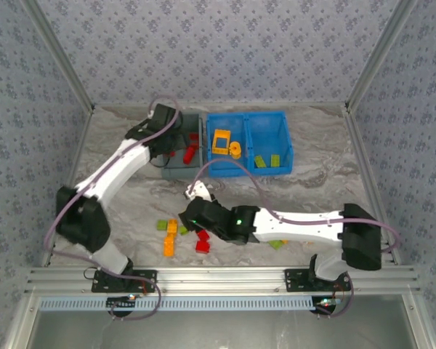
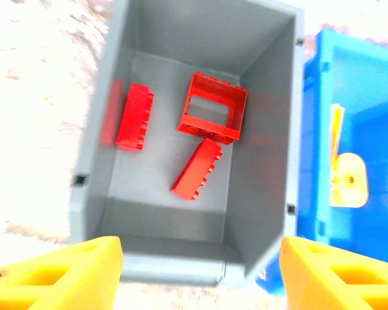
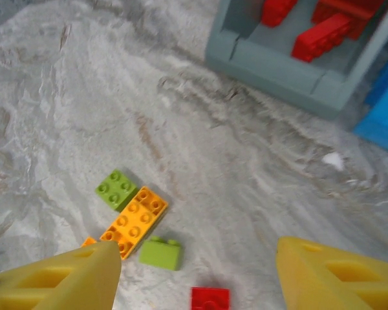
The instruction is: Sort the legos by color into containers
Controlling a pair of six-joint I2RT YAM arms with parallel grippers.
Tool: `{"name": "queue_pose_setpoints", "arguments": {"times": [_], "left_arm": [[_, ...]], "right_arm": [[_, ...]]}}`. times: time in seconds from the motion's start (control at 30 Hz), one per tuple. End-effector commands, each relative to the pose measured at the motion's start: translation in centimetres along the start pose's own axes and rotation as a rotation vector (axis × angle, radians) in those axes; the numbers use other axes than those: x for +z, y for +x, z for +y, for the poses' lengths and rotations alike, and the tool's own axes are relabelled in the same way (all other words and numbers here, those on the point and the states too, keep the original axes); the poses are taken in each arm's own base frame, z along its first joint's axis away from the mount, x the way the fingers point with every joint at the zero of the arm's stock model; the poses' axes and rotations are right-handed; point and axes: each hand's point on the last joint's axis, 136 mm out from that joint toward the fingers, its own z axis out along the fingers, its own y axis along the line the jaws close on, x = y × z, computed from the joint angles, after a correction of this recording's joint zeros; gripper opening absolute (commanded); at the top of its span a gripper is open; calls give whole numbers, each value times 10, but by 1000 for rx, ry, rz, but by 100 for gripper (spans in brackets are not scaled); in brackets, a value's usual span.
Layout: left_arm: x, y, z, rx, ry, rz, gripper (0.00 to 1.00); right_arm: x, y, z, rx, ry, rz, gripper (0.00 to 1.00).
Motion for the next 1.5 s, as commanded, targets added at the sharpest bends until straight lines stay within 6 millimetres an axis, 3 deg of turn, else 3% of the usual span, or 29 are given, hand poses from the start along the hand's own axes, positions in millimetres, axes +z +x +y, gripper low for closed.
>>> {"name": "queue_pose_setpoints", "arguments": {"times": [0.0,0.1,0.3,0.5,0.7,1.07,1.47], "left_arm": [[-49,15,27,-6,-38,-10,66],[-94,34,50,8,-18,-34,69],[-169,93,101,-38,21,5,72],[-206,148,138,-73,-6,140,73],[-224,161,148,-105,27,130,73],[-228,164,147,-115,56,132,73],[-235,176,152,-155,81,136,74]], "right_arm": [[9,10,34,54,-71,117,65],[20,28,58,86,-119,250,65],[37,68,82,178,-125,549,65],[48,88,93,241,-74,710,65],[61,104,94,321,-26,785,65],[87,113,93,389,31,794,70],[100,119,81,404,69,800,56]]}}
